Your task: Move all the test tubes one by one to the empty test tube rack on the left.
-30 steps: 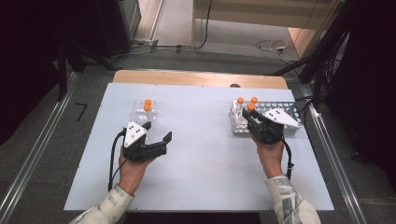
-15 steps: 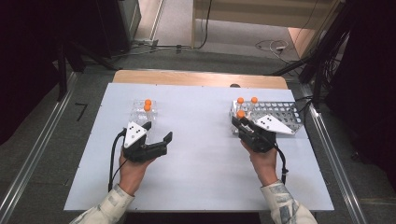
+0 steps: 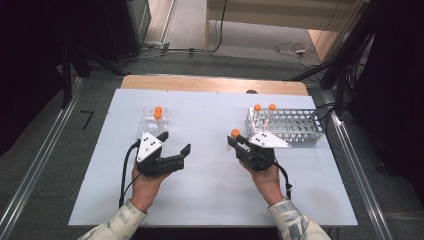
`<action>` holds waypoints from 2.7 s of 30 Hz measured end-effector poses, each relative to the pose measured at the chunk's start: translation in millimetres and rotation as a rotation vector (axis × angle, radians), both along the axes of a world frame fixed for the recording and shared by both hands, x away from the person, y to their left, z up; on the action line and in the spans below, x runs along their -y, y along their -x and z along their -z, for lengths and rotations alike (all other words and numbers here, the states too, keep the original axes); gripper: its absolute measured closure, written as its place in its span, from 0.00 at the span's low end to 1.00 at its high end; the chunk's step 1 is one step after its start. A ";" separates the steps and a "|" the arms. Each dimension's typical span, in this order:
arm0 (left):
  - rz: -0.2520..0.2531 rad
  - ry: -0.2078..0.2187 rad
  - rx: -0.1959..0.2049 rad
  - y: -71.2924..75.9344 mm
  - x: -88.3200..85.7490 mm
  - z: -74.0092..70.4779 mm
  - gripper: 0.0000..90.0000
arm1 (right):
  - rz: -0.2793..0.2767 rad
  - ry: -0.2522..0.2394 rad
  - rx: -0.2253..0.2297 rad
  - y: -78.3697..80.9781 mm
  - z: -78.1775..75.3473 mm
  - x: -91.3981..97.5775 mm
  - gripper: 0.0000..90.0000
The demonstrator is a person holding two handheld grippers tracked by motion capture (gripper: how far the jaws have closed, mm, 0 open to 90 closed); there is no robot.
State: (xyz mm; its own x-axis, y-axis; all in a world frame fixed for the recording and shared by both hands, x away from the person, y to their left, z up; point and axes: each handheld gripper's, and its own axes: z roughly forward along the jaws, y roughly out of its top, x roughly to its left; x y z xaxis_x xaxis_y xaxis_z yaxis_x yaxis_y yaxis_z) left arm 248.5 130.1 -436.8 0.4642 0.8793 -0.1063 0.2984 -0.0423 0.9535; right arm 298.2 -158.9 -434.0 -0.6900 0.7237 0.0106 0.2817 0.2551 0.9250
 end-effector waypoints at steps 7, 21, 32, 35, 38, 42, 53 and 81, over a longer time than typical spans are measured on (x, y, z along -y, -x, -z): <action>0.033 0.008 0.018 4.4 8.3 -2.4 0.20 | -0.050 0.018 -0.019 5.7 7.6 -17.0 0.80; 0.201 0.004 0.046 11.3 29.3 -1.7 0.38 | -0.179 0.064 -0.035 22.6 18.7 -55.4 0.80; 0.240 -0.040 0.071 12.8 35.8 1.7 0.67 | -0.223 0.060 -0.038 30.2 18.1 -66.1 0.80; 0.236 -0.048 0.074 12.8 36.0 2.3 0.73 | -0.226 0.061 -0.040 31.3 17.9 -66.7 0.80; 0.232 -0.052 0.078 13.4 36.3 2.2 0.76 | -0.227 0.059 -0.040 31.6 17.7 -66.8 0.80; 0.231 -0.056 0.080 13.8 36.6 1.8 0.77 | -0.227 0.056 -0.045 31.7 17.5 -66.5 0.80; 0.199 -0.005 0.086 9.2 23.2 -8.2 0.77 | -0.211 0.063 -0.077 26.3 17.0 -60.6 0.34; -0.009 0.068 0.068 -42.5 -35.1 -32.6 0.78 | -0.031 0.036 -0.101 11.0 18.8 6.1 0.30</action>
State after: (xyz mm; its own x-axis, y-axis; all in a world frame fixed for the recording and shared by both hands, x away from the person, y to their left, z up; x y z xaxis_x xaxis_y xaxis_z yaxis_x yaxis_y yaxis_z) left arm 291.0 165.2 -404.2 0.4644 0.8754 -0.1345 0.2326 0.0260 0.9722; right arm 287.2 -165.0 -452.8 -0.7089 0.7031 0.0555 0.3646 0.2979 0.8822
